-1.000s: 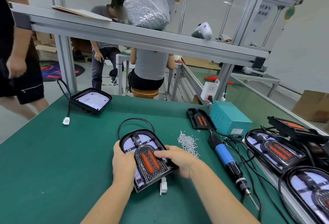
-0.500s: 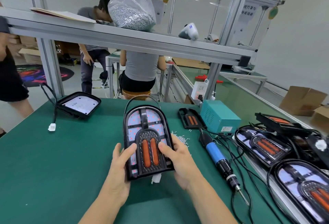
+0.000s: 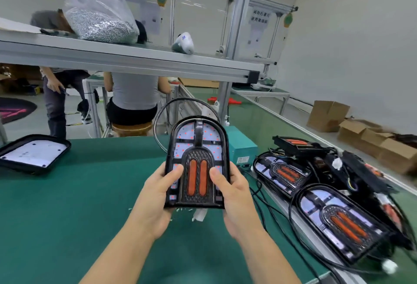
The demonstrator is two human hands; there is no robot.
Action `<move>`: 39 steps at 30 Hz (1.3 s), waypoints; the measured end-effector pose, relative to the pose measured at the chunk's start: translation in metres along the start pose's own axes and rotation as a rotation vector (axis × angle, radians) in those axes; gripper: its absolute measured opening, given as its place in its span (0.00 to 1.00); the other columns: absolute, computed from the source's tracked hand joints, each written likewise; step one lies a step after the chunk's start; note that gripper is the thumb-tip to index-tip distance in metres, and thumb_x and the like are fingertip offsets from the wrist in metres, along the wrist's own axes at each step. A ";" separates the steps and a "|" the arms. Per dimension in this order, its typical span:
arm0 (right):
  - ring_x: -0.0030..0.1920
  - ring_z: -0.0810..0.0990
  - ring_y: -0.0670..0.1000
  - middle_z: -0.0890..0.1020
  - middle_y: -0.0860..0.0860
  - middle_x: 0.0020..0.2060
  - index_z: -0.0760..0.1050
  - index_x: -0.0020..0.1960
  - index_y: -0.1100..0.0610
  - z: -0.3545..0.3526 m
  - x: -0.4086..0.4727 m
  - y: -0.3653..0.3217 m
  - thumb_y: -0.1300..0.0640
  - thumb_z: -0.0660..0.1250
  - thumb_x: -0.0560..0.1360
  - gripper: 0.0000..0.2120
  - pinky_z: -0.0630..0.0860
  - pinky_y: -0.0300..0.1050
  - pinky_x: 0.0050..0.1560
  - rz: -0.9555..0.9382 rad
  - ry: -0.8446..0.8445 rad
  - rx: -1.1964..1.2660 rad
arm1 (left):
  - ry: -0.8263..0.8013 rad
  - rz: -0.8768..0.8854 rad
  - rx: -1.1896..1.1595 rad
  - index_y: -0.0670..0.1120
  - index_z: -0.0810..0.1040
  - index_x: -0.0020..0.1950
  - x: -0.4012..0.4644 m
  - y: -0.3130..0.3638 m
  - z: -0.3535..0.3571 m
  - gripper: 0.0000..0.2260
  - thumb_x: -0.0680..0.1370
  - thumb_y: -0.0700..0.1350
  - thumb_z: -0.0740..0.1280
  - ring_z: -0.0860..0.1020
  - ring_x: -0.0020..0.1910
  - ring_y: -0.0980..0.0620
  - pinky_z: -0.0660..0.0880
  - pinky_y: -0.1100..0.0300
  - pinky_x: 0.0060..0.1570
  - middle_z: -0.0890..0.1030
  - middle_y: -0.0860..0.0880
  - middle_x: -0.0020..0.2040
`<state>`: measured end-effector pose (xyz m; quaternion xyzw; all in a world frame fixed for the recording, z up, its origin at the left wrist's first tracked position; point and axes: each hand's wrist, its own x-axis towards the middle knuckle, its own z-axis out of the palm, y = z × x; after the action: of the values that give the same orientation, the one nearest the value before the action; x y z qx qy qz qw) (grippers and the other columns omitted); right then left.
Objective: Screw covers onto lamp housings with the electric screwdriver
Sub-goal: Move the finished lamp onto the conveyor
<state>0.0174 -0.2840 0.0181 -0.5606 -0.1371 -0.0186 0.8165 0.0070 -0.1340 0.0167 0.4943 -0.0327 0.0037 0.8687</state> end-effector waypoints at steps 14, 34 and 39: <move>0.55 0.83 0.50 0.83 0.51 0.58 0.69 0.70 0.53 -0.109 -0.007 -0.057 0.61 0.66 0.79 0.21 0.81 0.43 0.50 -0.175 0.440 -0.094 | -0.181 -0.189 0.115 0.43 0.82 0.51 0.059 -0.044 0.132 0.07 0.78 0.43 0.66 0.82 0.38 0.49 0.80 0.58 0.35 0.84 0.42 0.46; 0.57 0.77 0.58 0.77 0.56 0.58 0.69 0.64 0.59 -0.215 0.084 -0.145 0.56 0.61 0.82 0.12 0.74 0.53 0.57 -0.067 0.825 -0.560 | -0.261 -0.079 0.216 0.47 0.64 0.74 0.143 -0.076 0.255 0.28 0.77 0.30 0.64 0.81 0.49 0.47 0.78 0.54 0.55 0.78 0.53 0.49; 0.63 0.72 0.61 0.70 0.62 0.67 0.63 0.70 0.66 -0.238 0.103 -0.156 0.57 0.60 0.82 0.20 0.70 0.50 0.56 0.049 0.863 -0.825 | -0.209 -0.067 0.296 0.44 0.64 0.74 0.155 -0.086 0.275 0.27 0.77 0.31 0.64 0.80 0.49 0.48 0.79 0.63 0.45 0.73 0.46 0.62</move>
<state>0.1356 -0.5479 0.1056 -0.7763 0.2387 -0.2775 0.5132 0.1500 -0.4179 0.0926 0.6154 -0.1055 -0.0718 0.7778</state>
